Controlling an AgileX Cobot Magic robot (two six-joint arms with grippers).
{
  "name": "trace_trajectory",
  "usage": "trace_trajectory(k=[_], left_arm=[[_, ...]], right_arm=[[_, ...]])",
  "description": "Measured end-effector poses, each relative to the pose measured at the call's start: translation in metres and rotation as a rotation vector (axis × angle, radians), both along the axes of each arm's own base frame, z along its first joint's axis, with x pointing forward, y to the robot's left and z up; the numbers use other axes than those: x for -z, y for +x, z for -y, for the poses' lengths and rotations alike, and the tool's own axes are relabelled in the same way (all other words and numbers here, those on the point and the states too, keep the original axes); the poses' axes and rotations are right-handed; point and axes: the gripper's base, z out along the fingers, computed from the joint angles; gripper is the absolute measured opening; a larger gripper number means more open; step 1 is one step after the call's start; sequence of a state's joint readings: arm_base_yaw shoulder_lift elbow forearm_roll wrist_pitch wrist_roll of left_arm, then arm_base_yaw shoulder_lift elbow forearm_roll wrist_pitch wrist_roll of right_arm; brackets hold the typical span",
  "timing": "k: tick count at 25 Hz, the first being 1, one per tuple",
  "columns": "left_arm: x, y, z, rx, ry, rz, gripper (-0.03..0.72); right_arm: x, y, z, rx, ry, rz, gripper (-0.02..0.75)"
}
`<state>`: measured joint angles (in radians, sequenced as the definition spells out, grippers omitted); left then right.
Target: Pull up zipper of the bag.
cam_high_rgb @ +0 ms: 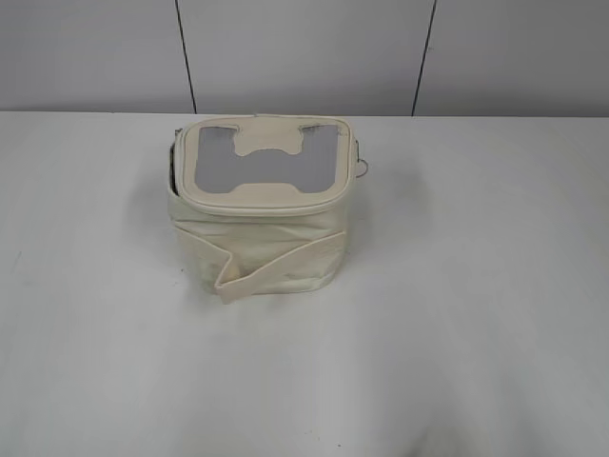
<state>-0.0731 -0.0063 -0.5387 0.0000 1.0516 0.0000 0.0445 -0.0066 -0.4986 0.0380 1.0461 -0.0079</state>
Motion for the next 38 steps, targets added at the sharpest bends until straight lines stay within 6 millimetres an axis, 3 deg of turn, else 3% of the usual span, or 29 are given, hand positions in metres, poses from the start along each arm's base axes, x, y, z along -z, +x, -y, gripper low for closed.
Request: trace_trajectory(k=[27,31,36,38], left_arm=[[0.000,0.000,0.000,0.000,0.000,0.000,0.241],[0.000,0.000,0.000,0.000,0.000,0.000,0.241],[0.000,0.000,0.000,0.000,0.000,0.000,0.241],[0.000,0.000,0.000,0.000,0.000,0.000,0.241]], right_arm=[[-0.005,0.004,-0.005,-0.050,0.029,0.004,0.525],[-0.023,0.039,-0.019,-0.169,0.085,0.006,0.525],[-0.030,0.123,-0.039,-0.371,0.117,-0.069,0.525],[-0.025,0.170,-0.048,-0.455,0.131,-0.132,0.525]])
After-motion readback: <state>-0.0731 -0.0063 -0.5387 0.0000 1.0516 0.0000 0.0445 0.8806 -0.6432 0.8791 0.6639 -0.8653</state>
